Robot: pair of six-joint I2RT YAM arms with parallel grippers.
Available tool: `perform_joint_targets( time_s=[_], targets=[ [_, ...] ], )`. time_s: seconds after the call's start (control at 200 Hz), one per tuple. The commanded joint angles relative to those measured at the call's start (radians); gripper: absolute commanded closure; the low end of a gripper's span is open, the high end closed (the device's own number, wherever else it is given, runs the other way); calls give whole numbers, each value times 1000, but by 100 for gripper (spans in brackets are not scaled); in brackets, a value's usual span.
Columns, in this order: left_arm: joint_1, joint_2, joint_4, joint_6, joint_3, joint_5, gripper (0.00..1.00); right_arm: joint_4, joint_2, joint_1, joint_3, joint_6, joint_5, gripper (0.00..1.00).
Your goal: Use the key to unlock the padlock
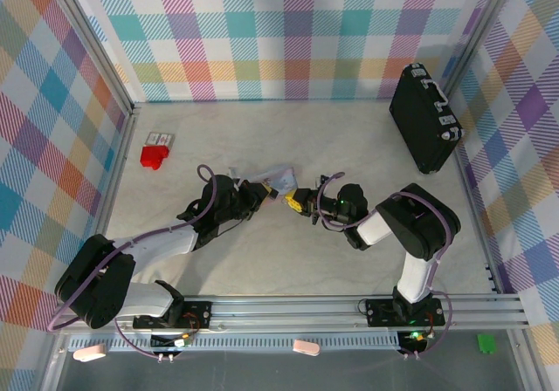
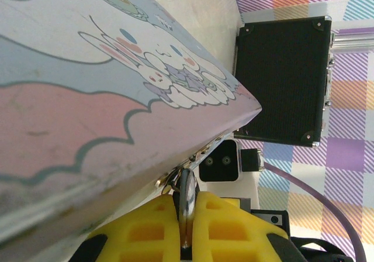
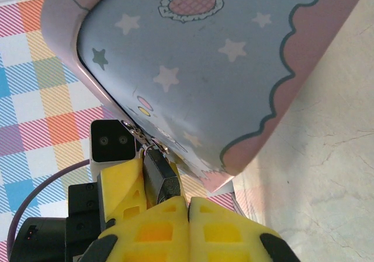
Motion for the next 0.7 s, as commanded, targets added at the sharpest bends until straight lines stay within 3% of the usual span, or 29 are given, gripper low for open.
perform_joint_targets(
  time_s=[0.0,0.695],
  targets=[
    [-78,16,74,-7,45,199,100,55,-18,40,43,-26,5,100],
    [-84,45,64,7,45,190,100,54,-44,84,26,-75,24,100]
  ],
)
